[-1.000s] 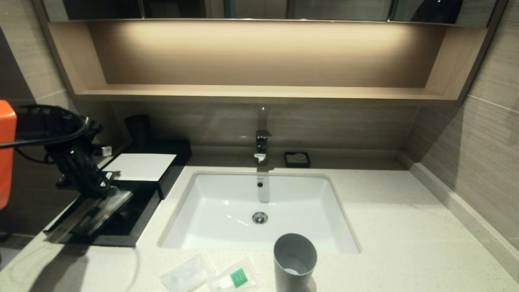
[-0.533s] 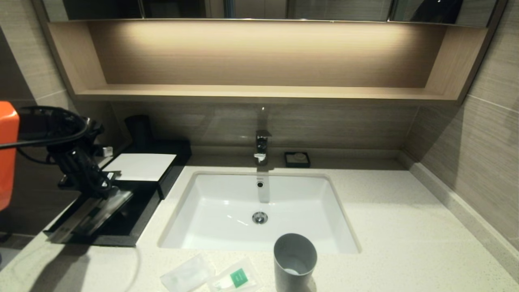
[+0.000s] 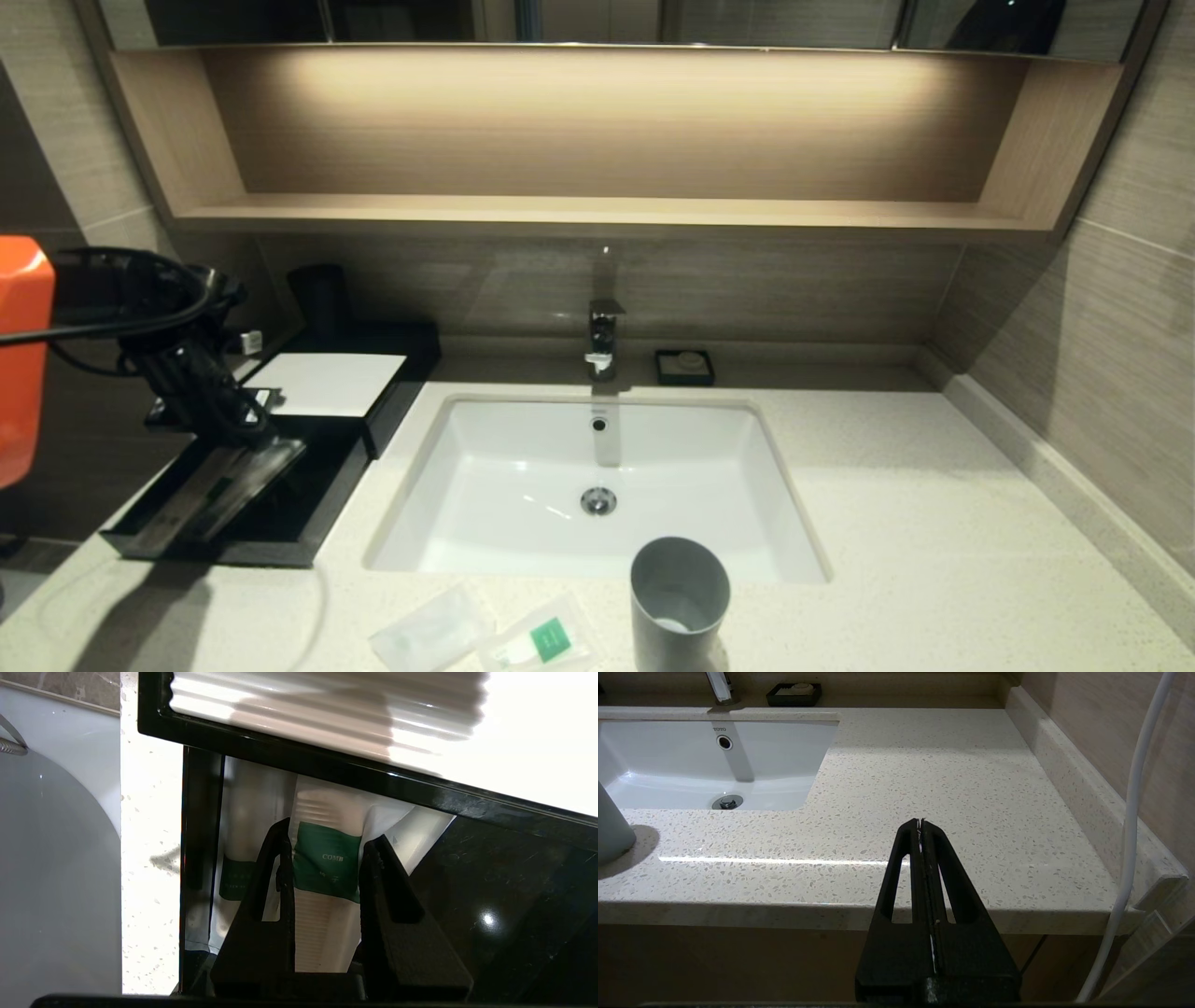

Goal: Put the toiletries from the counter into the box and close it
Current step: Place the bathroom toiletry into the drawer

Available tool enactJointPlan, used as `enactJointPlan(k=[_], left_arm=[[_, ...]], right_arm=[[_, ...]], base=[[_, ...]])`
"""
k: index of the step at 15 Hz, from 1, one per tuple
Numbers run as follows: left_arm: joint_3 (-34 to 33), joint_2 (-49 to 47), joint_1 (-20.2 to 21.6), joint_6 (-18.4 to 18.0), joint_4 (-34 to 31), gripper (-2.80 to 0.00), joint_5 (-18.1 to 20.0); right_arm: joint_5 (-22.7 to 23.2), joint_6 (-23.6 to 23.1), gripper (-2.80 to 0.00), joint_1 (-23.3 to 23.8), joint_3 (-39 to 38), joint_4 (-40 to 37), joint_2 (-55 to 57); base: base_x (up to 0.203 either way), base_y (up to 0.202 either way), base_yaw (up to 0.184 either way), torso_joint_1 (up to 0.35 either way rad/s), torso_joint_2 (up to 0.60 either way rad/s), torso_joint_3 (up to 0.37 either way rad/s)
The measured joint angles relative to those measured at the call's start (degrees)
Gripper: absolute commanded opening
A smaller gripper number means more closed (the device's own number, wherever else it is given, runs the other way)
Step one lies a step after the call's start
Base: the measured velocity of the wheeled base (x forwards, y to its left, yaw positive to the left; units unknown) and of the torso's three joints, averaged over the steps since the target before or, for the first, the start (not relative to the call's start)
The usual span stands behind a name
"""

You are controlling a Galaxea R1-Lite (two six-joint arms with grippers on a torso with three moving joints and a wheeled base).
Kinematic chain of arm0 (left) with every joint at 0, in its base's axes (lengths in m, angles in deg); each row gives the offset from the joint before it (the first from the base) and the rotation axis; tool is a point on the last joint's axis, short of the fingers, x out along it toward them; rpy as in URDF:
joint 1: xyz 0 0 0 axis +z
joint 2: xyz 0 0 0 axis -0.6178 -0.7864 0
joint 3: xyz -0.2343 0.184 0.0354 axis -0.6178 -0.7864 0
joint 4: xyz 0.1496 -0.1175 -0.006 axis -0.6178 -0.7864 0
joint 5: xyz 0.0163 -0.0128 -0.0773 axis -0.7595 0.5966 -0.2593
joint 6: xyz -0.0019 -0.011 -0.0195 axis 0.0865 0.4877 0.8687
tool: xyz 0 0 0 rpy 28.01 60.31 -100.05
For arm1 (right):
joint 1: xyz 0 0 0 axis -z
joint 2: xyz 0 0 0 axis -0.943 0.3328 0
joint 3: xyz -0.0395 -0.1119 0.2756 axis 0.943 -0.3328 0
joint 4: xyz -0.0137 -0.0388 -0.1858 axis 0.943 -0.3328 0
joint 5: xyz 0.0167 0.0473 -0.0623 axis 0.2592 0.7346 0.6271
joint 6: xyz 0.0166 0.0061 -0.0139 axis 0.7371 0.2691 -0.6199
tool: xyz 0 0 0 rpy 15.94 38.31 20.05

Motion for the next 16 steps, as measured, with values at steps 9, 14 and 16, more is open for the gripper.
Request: enactJointPlan(k=[9,14,16], left_arm=[[0.0,-0.7,0.0,-0.3,1.5,-2.8,0.0],[0.0,-1.0,0.0,-0.2,2.3,-2.8,0.0],[0.0,-1.0,0.0,-0.2,2.7,-2.8,0.0]], right_arm=[[0.0,0.0,-2.8,0.0,0.0,0.0,0.0],[0.0,0.0,-2.8,0.0,0.0,0.0,0.0],[0.0,0.0,-2.8,0.0,0.0,0.0,0.0]], base=[[0.0,0.0,0.0,0.0,0.0,0.0],[0.0,0.0,0.0,0.0,0.0,0.0],[0.0,0.0,0.0,0.0,0.0,0.0]])
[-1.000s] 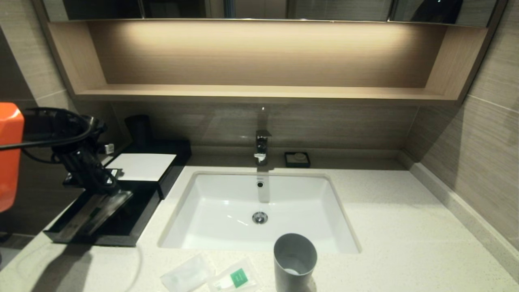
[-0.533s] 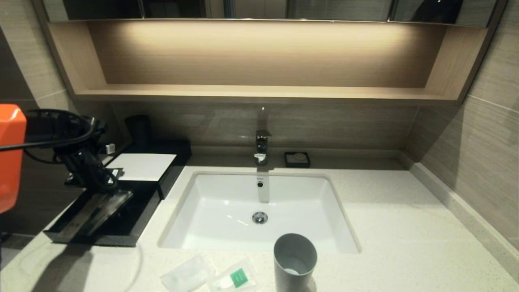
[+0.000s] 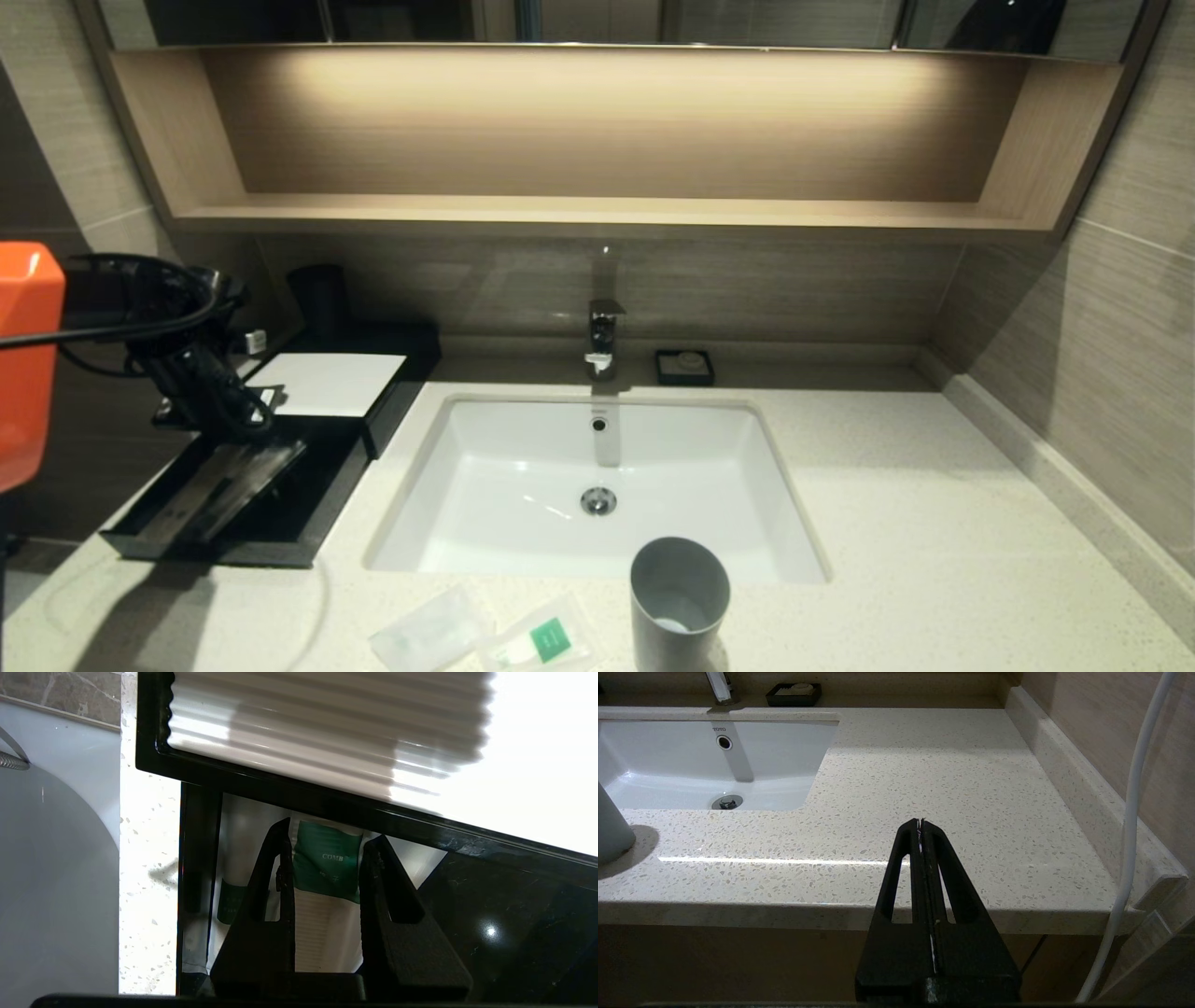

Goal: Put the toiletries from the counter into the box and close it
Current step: Place the bathroom toiletry into the drawer

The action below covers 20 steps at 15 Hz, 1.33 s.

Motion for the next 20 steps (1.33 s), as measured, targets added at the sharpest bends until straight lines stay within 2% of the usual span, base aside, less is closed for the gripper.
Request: enactJointPlan(k=[11,12,20], left_arm=[[-0.1,0.0,0.0,0.6,-0.5,-2.8,0.0],[-0.1,0.0,0.0,0.6,-0.5,0.0,0.1],[-0.1,0.3,0.0,0.6,-1.4,0.0,0.1]], right_arm=[[0.0,0.0,-2.8,0.0,0.0,0.0,0.0],[0.0,0.0,-2.8,0.0,0.0,0.0,0.0],[0.0,0.0,-2.8,0.0,0.0,0.0,0.0]], base=[[0.0,0.0,0.0,0.0,0.0,0.0],[0.0,0.0,0.0,0.0,0.0,0.0],[0.0,0.0,0.0,0.0,0.0,0.0]])
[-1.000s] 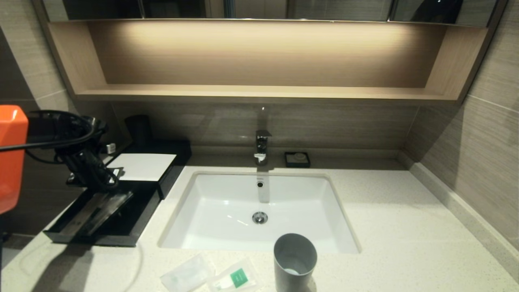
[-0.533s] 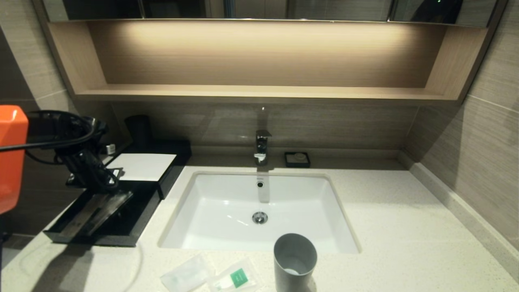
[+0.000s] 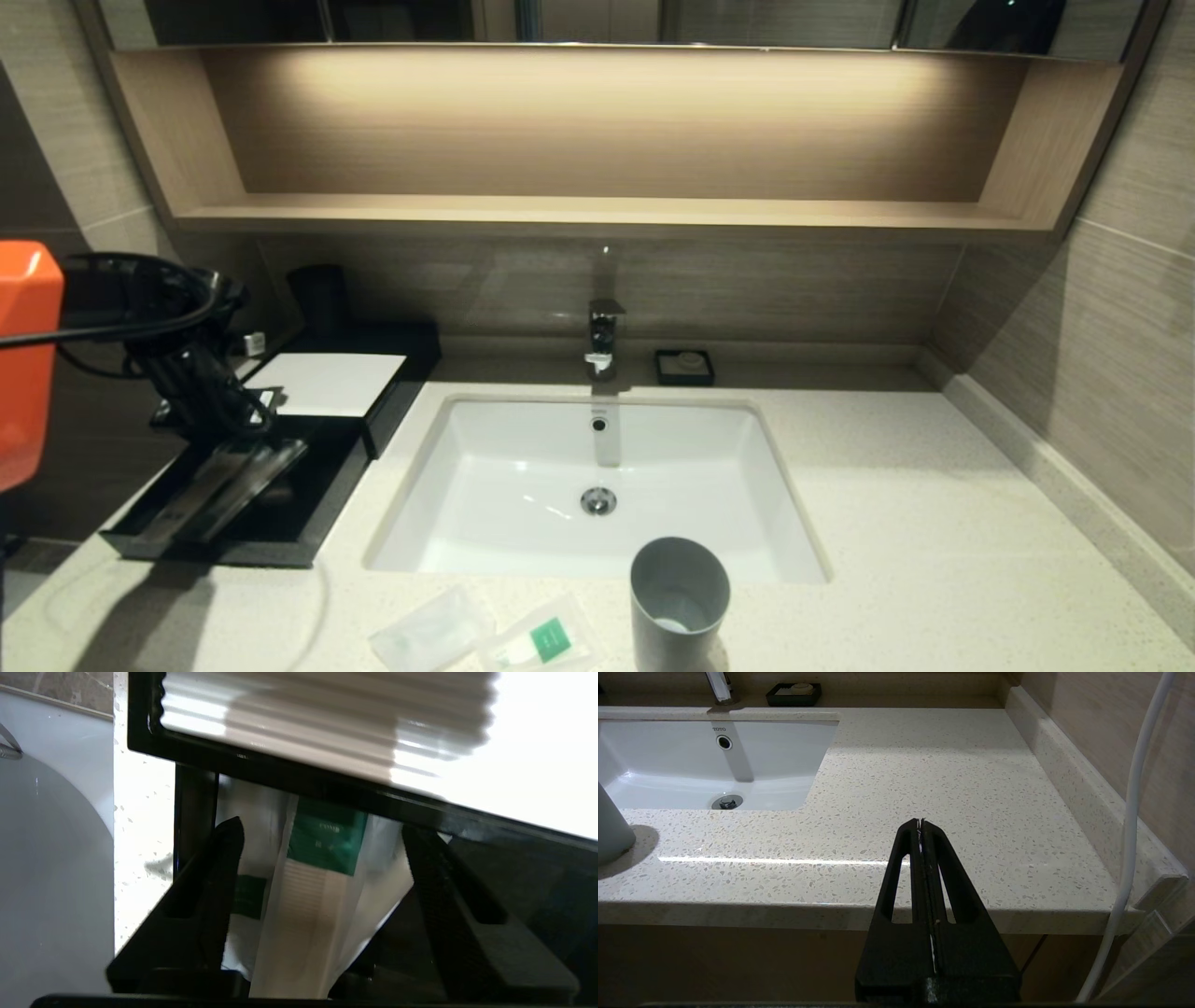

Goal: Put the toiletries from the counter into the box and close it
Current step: Place the bathroom toiletry into the drawer

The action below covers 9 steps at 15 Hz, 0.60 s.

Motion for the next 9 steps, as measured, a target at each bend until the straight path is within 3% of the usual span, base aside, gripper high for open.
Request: enactJointPlan(k=[9], left_arm=[[-0.2,6.6,0.0,-0.5,-9.0,0.0,0.6]], right_arm=[[0.0,0.0,-2.8,0.0,0.0,0.0,0.0]], base=[[0.0,0.0,0.0,0.0,0.0,0.0]])
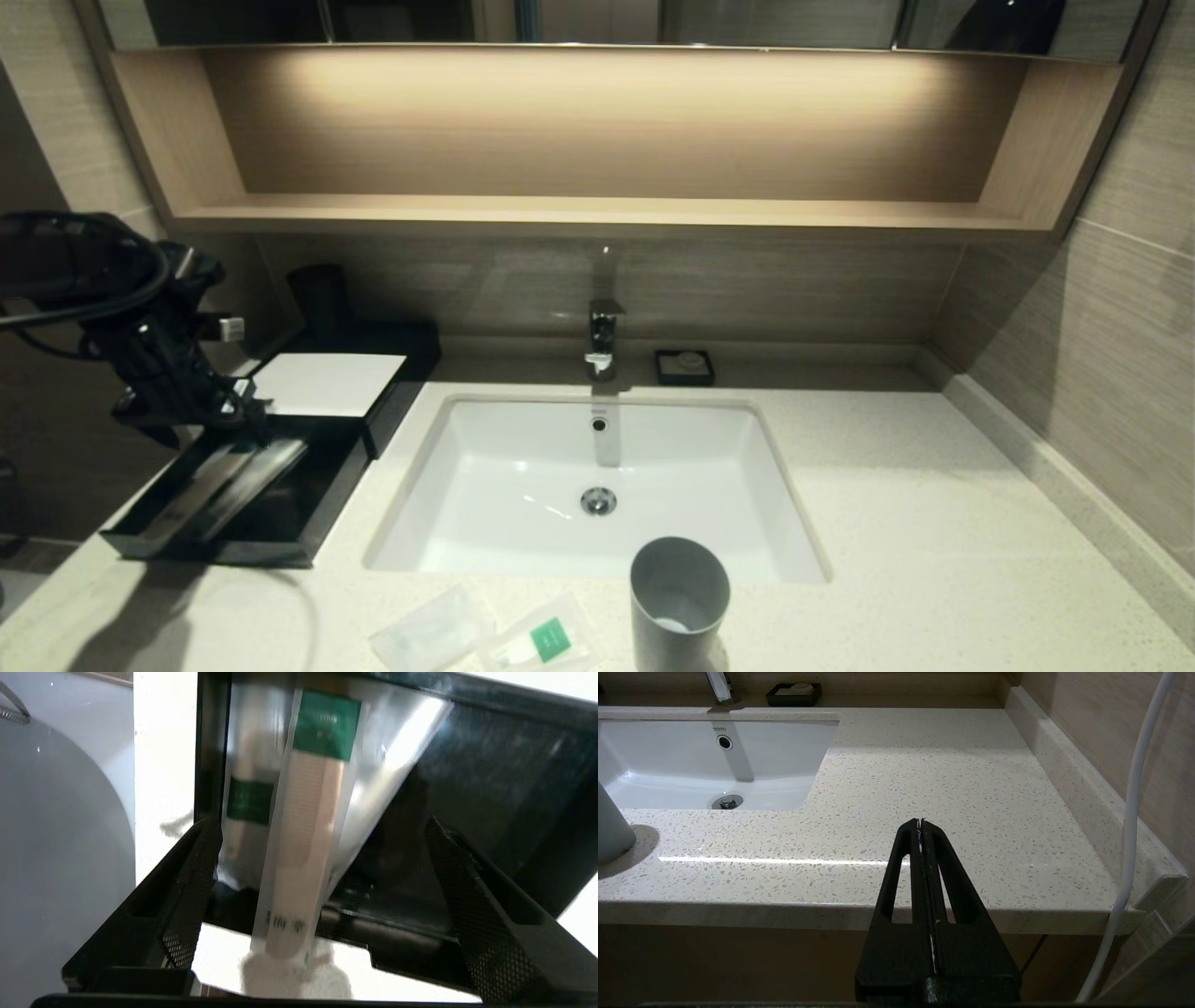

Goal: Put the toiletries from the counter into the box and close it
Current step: Place the bathroom toiletry into the drawer

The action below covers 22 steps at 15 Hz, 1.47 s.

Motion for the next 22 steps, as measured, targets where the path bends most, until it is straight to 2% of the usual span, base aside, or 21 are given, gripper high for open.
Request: enactJointPlan(k=[3,4,17,22], left_arm=[[-0.9,2.2,0.0,0.2,-2.2,0.0,0.2],[-1.5,2.9,0.0,0.2,-2.3,-2.8,0.2],[-13.9,10.1,0.1,-0.2,-3.0,-2.8,-0.5],[-18.2,12.4,1.5,0.3,-2.9,-2.8,-0.1]], right_arm=[[0.0,0.0,-2.8,0.0,0.0,0.0,0.0],[0.0,0.0,-2.8,0.0,0.0,0.0,0.0],[0.0,0.0,-2.8,0.0,0.0,0.0,0.0],[0.0,0.0,-2.8,0.0,0.0,0.0,0.0]], base=[[0.0,0.0,0.0,0.0,0.0,0.0],[0.0,0.0,0.0,0.0,0.0,0.0],[0.0,0.0,0.0,0.0,0.0,0.0],[0.0,0.0,0.0,0.0,0.0,0.0]])
